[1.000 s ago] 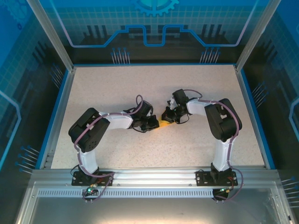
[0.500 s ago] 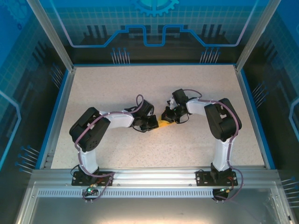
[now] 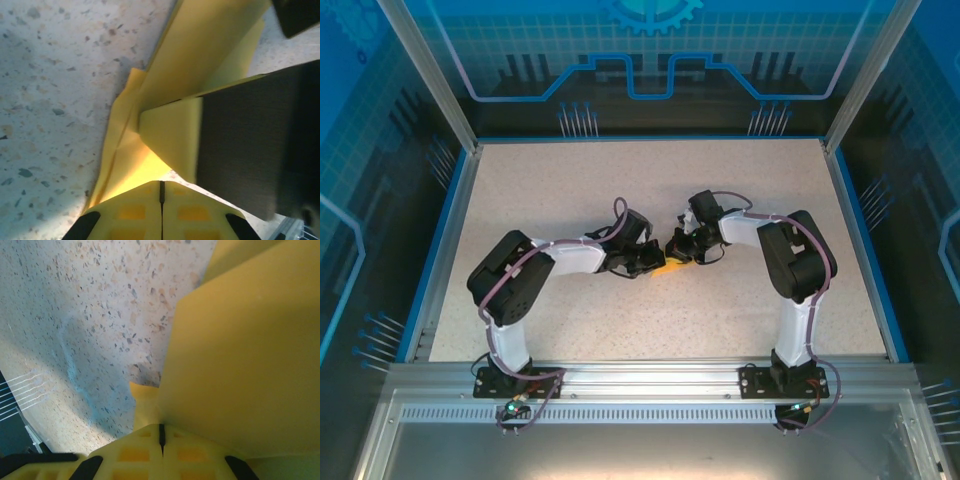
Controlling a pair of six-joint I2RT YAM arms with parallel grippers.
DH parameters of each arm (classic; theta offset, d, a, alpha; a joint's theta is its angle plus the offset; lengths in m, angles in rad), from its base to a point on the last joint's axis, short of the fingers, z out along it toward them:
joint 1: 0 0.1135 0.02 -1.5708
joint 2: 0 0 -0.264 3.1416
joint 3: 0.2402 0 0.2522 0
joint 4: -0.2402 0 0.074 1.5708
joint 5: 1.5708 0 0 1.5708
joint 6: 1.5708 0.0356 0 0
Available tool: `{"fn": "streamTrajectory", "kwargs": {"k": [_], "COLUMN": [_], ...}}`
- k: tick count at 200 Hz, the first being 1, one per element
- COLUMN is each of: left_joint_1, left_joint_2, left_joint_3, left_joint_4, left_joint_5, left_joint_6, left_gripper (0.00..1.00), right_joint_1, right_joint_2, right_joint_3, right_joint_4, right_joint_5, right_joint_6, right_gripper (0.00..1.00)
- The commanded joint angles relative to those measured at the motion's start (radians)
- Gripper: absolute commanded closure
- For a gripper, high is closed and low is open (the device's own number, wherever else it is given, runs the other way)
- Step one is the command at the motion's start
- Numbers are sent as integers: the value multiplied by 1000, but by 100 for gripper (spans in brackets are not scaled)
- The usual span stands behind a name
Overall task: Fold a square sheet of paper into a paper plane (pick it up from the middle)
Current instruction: Fourth fold the wing at the center of the table.
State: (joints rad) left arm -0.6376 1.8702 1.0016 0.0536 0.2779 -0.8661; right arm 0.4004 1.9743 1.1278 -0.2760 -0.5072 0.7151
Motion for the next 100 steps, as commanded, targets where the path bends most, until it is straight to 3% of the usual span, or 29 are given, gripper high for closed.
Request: {"fn": "streamTrajectory", "kwargs": {"k": [1,62,100], "left_joint_1": [1,3,9], "left_joint_2": [41,57,55], "left_joint_3": [25,8,-21], "left_joint_4": [-22,-207,-235], "left_joint_5": [5,-84,-90], "left_joint_6": [5,44,46], "left_gripper": [93,95,96], "right_joint_1": [-7,-60,-132], "right_joint_2": [42,11,20], "right_joint_3": [-13,-58,-59], "right_joint_4": [-4,99,165], "right_joint_5": [46,7,-35], "right_joint_6": [10,-30,-53], "right_gripper": [97,96,96]}}
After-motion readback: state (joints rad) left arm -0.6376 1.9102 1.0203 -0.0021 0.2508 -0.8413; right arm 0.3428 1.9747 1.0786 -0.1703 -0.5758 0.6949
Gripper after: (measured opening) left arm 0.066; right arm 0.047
